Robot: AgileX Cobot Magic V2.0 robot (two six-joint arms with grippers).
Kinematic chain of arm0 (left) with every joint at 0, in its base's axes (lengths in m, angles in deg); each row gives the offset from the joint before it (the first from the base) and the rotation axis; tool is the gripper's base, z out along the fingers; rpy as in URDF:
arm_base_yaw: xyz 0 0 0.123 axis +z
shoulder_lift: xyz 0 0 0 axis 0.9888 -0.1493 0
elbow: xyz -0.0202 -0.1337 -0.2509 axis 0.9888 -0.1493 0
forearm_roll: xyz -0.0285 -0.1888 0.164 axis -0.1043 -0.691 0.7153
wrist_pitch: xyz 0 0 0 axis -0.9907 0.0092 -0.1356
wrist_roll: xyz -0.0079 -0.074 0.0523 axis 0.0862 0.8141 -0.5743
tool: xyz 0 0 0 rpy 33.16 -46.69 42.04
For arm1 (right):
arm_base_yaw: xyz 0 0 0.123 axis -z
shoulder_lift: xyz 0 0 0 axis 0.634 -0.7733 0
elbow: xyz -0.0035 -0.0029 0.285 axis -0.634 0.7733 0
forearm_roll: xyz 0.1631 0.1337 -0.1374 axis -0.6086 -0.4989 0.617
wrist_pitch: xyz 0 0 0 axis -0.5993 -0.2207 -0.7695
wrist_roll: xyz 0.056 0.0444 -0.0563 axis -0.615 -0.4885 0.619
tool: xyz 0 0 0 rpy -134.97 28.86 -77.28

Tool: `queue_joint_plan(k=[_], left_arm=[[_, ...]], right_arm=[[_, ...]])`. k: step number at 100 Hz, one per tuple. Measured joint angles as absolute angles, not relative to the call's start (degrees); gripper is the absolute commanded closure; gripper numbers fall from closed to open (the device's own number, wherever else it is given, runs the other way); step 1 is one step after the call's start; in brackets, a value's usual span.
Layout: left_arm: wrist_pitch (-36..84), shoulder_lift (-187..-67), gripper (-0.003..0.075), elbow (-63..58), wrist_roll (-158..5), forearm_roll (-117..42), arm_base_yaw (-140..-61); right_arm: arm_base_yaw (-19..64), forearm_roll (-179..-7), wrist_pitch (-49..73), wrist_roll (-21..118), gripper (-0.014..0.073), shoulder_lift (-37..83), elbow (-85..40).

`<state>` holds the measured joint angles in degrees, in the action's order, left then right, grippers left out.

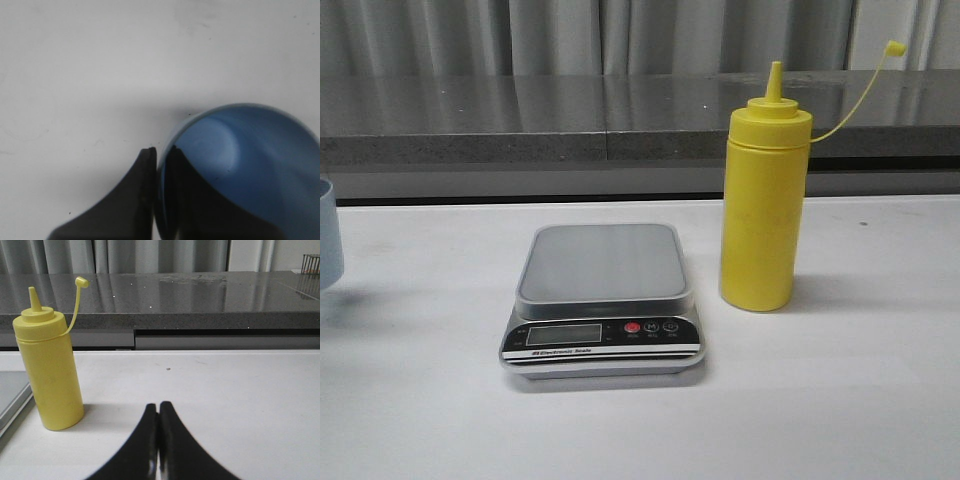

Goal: Pour seasoning into cup on scale with both arms
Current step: 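Grasp the light blue cup with the left gripper and lift it, then lower the blue cup onto the scale platform and open the left gripper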

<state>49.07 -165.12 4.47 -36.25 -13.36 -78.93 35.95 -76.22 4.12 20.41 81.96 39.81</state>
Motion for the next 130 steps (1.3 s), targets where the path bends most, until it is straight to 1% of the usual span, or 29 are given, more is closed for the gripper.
queue_joint_plan(k=[20,37,64,81,107,130], left_arm=[[58.8,-165.1,0.0740,13.4,-39.8,-16.6,-80.8],[62.1,-165.1,0.0740,18.9,-41.6,-18.6,-86.7],[61.7,-165.1,0.0740,21.6,-41.8,-18.9,-97.2],[58.4,-166.2,0.0740,21.8,-41.9,-19.1,-102.5],[56.6,-172.4,0.0740,24.6,-41.9,-19.1,-107.8],[58.2,-178.3,0.0740,30.7,-41.9,-18.5,-109.6]], right_arm=[[35.9,-76.2,4.1,20.4,0.0661,82.0,39.8],[35.9,-76.2,4.1,20.4,0.0661,82.0,39.8],[35.9,-76.2,4.1,20.4,0.0661,82.0,39.8],[35.9,-76.2,4.1,20.4,0.0661,82.0,39.8],[35.9,-76.2,4.1,20.4,0.0661,82.0,39.8],[35.9,-76.2,4.1,20.4,0.0661,82.0,39.8]])
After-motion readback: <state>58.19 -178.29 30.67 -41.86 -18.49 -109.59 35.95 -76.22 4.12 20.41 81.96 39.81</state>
